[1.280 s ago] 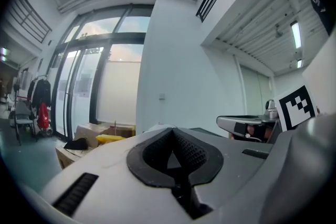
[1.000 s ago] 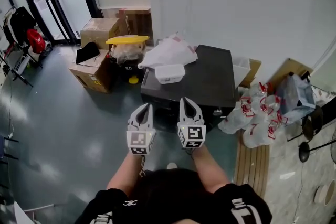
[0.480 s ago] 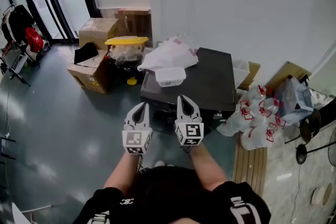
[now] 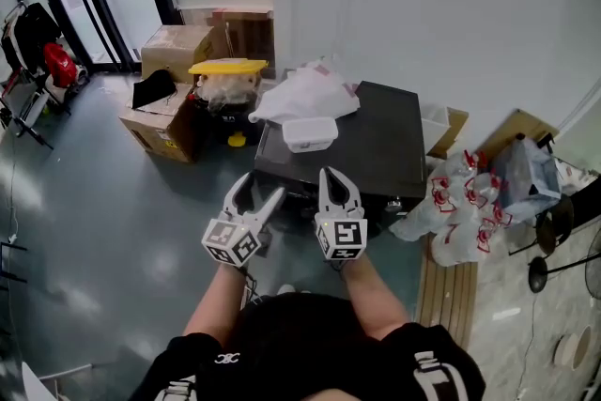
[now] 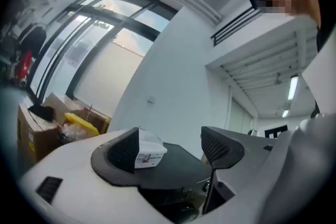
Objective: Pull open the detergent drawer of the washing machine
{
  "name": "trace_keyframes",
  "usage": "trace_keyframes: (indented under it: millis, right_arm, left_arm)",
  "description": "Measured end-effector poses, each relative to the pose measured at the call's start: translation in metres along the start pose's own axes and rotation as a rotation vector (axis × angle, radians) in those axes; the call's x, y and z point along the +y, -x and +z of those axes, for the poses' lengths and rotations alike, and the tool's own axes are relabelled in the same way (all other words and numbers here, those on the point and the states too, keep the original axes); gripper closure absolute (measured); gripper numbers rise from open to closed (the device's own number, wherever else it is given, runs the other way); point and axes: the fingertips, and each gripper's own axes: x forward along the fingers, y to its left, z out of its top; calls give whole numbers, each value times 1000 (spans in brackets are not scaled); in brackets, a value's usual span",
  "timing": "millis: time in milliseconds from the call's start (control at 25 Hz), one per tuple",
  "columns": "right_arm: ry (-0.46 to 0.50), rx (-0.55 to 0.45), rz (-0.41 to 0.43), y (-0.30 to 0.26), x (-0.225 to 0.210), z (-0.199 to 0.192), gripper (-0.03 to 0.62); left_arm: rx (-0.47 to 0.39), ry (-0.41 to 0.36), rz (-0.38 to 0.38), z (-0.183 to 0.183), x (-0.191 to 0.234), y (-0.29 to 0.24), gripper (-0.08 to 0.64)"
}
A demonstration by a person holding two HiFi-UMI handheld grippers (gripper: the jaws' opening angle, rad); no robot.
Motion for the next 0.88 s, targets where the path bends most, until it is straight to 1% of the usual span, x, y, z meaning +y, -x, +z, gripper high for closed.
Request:
trace_keyframes:
  millis: [240, 320, 400, 560, 680, 800, 880]
  right_arm:
    - [-8, 15, -4, 2, -3, -7, 591]
    - [-14, 22, -5, 4, -5, -9, 591]
    - [-17, 33, -7, 5, -7, -12, 591]
    - [-10, 58, -3, 7, -8, -22, 591]
    - [-15, 89, -5, 9, -9, -34, 591]
    - [-34, 116, -18, 13, -12, -45, 591]
    - [-44, 135, -26, 14, -16, -55, 591]
  left_arm:
    - [-81, 293, -66, -8, 18, 8, 211]
    - [-90, 378, -75, -17, 24, 10, 210]
    - [-81, 448, -71, -32, 30, 12, 210]
    - [-48, 567, -66, -67, 42, 12, 210]
    - [-6, 649, -55, -96, 49, 13, 210]
    - [16, 705, -73, -120, 52, 12, 210]
    - [38, 741, -55, -137, 57, 10, 210]
